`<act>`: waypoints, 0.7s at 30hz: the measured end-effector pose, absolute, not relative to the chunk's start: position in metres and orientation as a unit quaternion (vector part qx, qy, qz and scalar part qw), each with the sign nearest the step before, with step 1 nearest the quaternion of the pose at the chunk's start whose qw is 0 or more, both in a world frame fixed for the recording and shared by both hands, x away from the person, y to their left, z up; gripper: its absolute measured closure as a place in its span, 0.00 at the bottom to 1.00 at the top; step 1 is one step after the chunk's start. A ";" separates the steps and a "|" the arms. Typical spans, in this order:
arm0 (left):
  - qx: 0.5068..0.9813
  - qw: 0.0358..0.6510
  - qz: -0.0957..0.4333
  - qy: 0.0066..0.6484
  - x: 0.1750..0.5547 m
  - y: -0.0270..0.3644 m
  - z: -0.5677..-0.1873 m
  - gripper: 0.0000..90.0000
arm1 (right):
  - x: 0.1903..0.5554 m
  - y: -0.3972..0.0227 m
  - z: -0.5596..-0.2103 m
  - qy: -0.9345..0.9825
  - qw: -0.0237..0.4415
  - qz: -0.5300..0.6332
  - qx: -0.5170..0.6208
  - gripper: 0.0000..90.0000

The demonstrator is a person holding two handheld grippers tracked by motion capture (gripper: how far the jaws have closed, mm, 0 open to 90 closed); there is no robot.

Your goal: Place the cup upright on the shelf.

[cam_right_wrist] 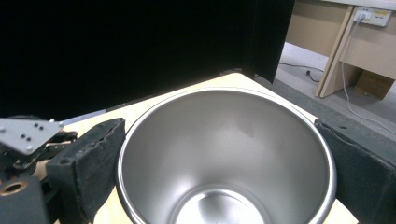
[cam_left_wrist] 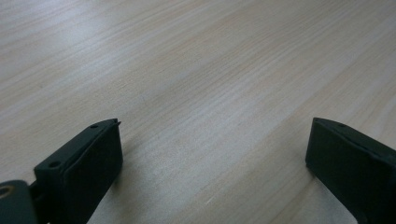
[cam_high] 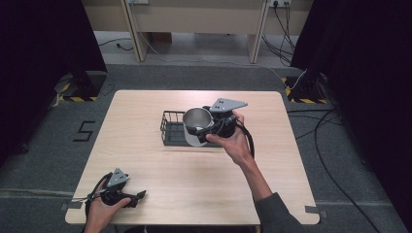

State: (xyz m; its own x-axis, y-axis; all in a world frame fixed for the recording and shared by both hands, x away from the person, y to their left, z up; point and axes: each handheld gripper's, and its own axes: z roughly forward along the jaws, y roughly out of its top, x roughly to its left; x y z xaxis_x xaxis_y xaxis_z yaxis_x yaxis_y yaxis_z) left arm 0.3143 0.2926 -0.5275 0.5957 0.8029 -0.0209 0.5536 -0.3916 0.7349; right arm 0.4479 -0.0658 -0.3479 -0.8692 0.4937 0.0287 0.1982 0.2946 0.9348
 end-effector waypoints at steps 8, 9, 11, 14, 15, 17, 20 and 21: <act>0.816 0.363 0.172 0.415 0.314 0.293 -0.528 0.03 | 0.470 -0.058 -0.342 0.797 0.133 0.548 0.218 0.07; 0.816 0.363 0.172 0.415 0.314 0.293 -0.528 0.03 | 0.476 -0.056 -0.342 0.798 0.133 0.546 0.217 0.07; 0.816 0.363 0.172 0.415 0.314 0.293 -0.528 0.03 | 0.481 -0.054 -0.343 0.801 0.135 0.543 0.216 0.07; 0.817 0.362 0.172 0.415 0.314 0.293 -0.527 0.03 | 0.491 -0.052 -0.346 0.799 0.132 0.544 0.219 0.07; 0.817 0.362 0.172 0.415 0.314 0.293 -0.527 0.03 | 0.491 -0.052 -0.346 0.799 0.132 0.544 0.219 0.07; 0.817 0.362 0.173 0.415 0.314 0.293 -0.527 0.03 | 0.502 -0.052 -0.350 0.801 0.133 0.540 0.223 0.07; 0.817 0.363 0.172 0.415 0.314 0.293 -0.528 0.03 | 0.513 -0.052 -0.355 0.803 0.132 0.534 0.230 0.07; 0.816 0.363 0.173 0.414 0.314 0.293 -0.528 0.03 | 0.516 -0.052 -0.357 0.803 0.132 0.533 0.232 0.07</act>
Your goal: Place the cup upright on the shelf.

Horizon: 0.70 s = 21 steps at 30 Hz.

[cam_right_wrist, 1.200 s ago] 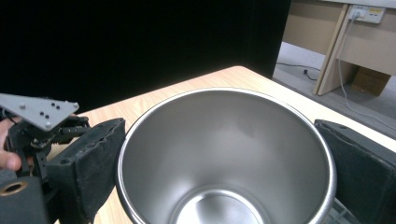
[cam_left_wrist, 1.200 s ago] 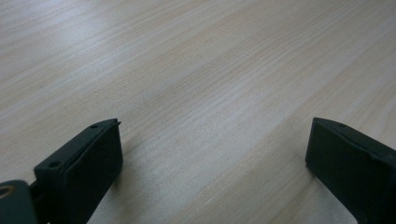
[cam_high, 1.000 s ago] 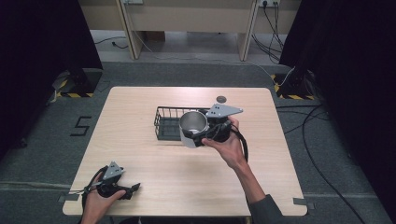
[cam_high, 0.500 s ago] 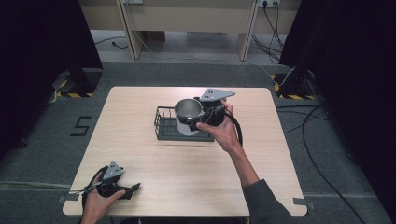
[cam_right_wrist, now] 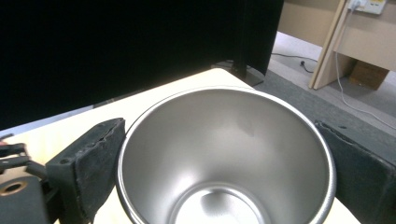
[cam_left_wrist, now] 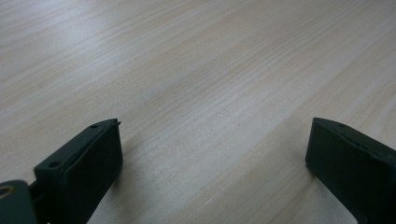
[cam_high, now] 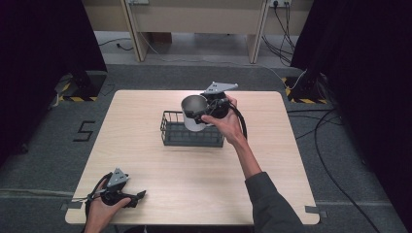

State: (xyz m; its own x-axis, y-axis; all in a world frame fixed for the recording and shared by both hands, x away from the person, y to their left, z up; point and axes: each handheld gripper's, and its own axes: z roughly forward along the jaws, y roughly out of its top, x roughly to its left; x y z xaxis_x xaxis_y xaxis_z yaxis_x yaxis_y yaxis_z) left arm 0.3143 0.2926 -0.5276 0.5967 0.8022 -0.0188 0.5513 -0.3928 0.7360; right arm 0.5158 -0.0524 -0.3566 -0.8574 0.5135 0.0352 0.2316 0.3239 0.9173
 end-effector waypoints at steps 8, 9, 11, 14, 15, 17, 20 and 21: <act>0.816 0.363 0.173 0.415 0.314 0.293 -0.528 0.03 | 0.532 -0.054 -0.368 0.802 0.126 0.533 0.239 0.07; 0.816 0.363 0.173 0.415 0.314 0.293 -0.528 0.03 | 0.532 -0.054 -0.368 0.802 0.126 0.533 0.239 0.07; 0.816 0.363 0.173 0.414 0.314 0.293 -0.528 0.03 | 0.535 -0.055 -0.370 0.800 0.124 0.533 0.247 0.07; 0.816 0.363 0.173 0.414 0.314 0.292 -0.528 0.04 | 0.538 -0.058 -0.375 0.801 0.122 0.530 0.251 0.07; 0.816 0.363 0.173 0.414 0.314 0.293 -0.528 0.03 | 0.539 -0.058 -0.376 0.801 0.121 0.530 0.252 0.07; 0.816 0.363 0.173 0.414 0.314 0.293 -0.528 0.04 | 0.540 -0.058 -0.378 0.801 0.120 0.529 0.253 0.07; 0.816 0.363 0.173 0.414 0.314 0.293 -0.528 0.04 | 0.542 -0.058 -0.380 0.800 0.118 0.530 0.254 0.07; 0.816 0.363 0.173 0.414 0.314 0.293 -0.528 0.04 | 0.542 -0.058 -0.380 0.800 0.118 0.530 0.254 0.07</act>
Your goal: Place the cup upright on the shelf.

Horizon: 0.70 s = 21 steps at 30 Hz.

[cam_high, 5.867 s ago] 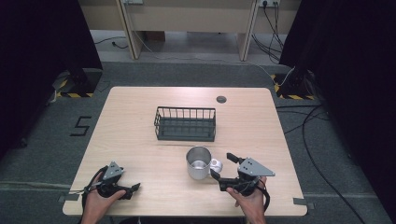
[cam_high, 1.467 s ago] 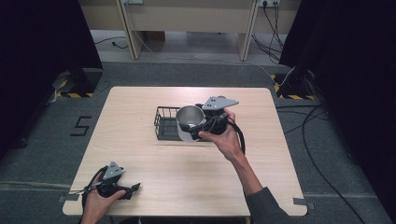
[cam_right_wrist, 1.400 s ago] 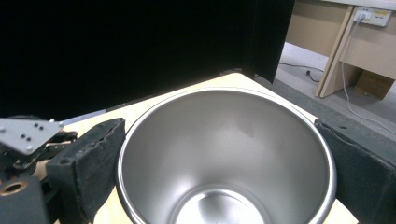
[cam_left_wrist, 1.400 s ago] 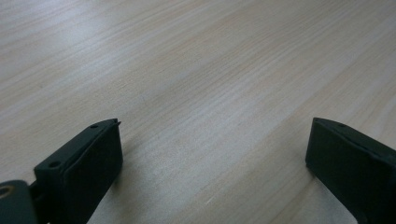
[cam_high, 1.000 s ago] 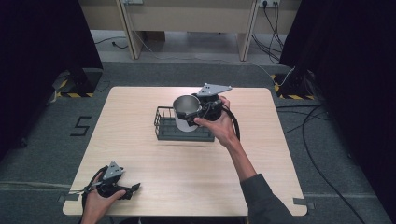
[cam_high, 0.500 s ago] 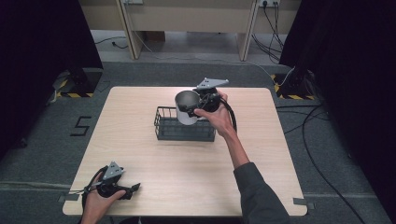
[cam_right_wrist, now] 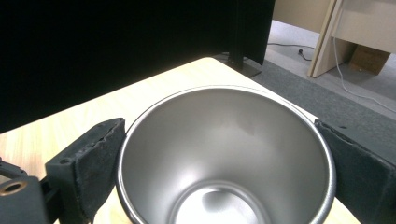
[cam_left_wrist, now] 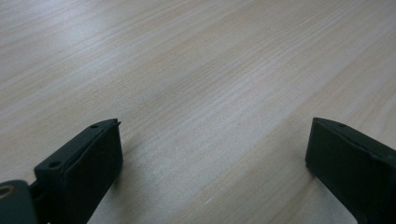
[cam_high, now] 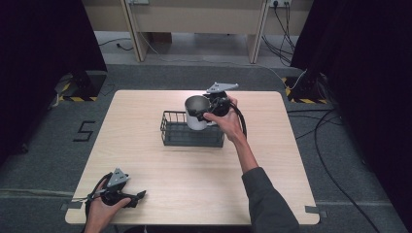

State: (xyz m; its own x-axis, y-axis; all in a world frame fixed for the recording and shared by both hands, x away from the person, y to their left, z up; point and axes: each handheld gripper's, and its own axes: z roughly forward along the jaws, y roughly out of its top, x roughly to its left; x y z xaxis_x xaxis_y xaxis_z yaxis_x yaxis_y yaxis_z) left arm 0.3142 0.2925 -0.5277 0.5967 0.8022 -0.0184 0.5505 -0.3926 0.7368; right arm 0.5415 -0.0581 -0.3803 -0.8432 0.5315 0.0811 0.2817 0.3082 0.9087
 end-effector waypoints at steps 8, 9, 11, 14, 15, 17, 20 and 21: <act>0.816 0.364 0.173 0.415 0.314 0.292 -0.528 0.04 | 0.546 -0.059 -0.385 0.792 0.105 0.541 0.264 0.07; 0.816 0.364 0.173 0.415 0.314 0.292 -0.528 0.04 | 0.547 -0.059 -0.385 0.792 0.105 0.540 0.264 0.07; 0.816 0.363 0.172 0.415 0.314 0.292 -0.528 0.04 | 0.547 -0.058 -0.385 0.792 0.105 0.541 0.264 0.07; 0.817 0.363 0.172 0.414 0.314 0.293 -0.528 0.04 | 0.548 -0.059 -0.386 0.787 0.100 0.546 0.268 0.07; 0.817 0.363 0.173 0.414 0.314 0.293 -0.528 0.04 | 0.549 -0.059 -0.386 0.785 0.099 0.549 0.270 0.07; 0.817 0.363 0.173 0.414 0.314 0.293 -0.528 0.04 | 0.549 -0.060 -0.386 0.783 0.097 0.552 0.271 0.07; 0.817 0.363 0.173 0.414 0.314 0.293 -0.528 0.04 | 0.549 -0.059 -0.386 0.784 0.099 0.551 0.269 0.07; 0.817 0.363 0.172 0.414 0.314 0.293 -0.528 0.04 | 0.549 -0.058 -0.387 0.785 0.100 0.551 0.266 0.07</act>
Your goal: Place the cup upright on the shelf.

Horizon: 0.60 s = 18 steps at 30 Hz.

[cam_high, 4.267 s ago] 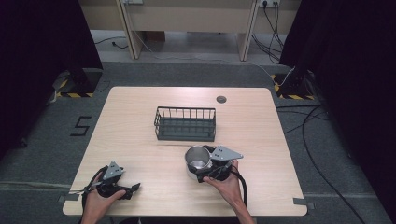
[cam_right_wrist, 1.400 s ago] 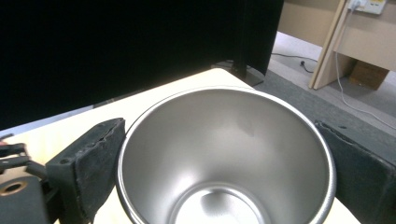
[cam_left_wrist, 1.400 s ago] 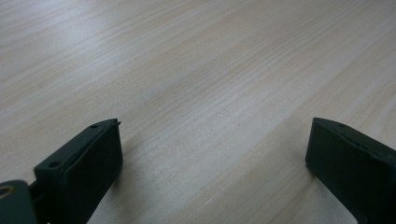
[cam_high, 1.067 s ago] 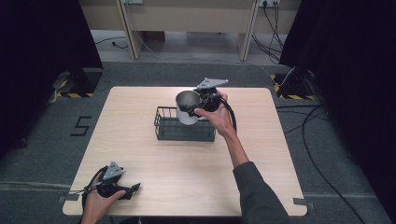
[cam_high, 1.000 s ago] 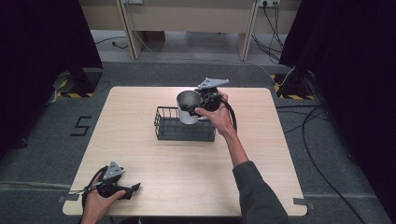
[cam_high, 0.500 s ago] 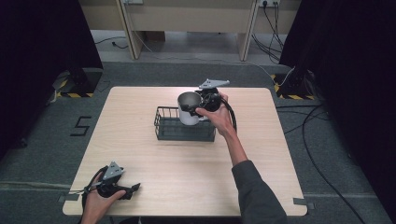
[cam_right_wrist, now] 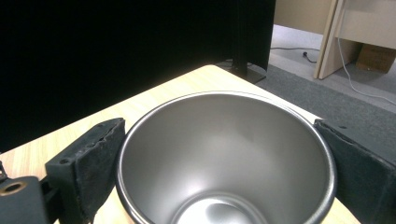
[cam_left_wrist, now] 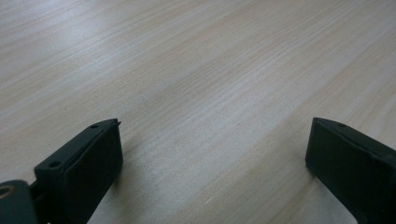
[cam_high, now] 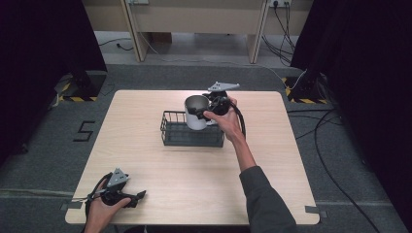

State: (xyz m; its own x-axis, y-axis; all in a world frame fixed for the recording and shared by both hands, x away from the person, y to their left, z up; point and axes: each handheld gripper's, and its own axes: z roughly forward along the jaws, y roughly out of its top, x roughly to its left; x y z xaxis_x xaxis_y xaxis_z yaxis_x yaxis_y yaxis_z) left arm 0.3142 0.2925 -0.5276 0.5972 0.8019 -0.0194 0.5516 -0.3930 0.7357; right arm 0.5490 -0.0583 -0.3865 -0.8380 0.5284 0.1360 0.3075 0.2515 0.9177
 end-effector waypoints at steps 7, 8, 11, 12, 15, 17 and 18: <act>0.816 0.364 0.172 0.415 0.314 0.292 -0.528 0.04 | 0.548 -0.058 -0.388 0.789 0.104 0.548 0.257 0.07; 0.816 0.364 0.172 0.415 0.314 0.292 -0.528 0.04 | 0.547 -0.058 -0.388 0.793 0.106 0.544 0.254 0.07; 0.816 0.363 0.172 0.415 0.314 0.292 -0.528 0.04 | 0.547 -0.057 -0.391 0.800 0.111 0.534 0.250 0.07; 0.816 0.363 0.172 0.415 0.314 0.292 -0.528 0.04 | 0.547 -0.056 -0.391 0.800 0.109 0.534 0.251 0.07; 0.816 0.363 0.172 0.415 0.314 0.292 -0.528 0.04 | 0.547 -0.057 -0.395 0.800 0.107 0.535 0.251 0.07; 0.816 0.363 0.172 0.415 0.314 0.292 -0.528 0.04 | 0.546 -0.059 -0.397 0.803 0.106 0.531 0.249 0.07; 0.816 0.363 0.172 0.415 0.314 0.292 -0.528 0.04 | 0.546 -0.060 -0.398 0.804 0.106 0.530 0.249 0.07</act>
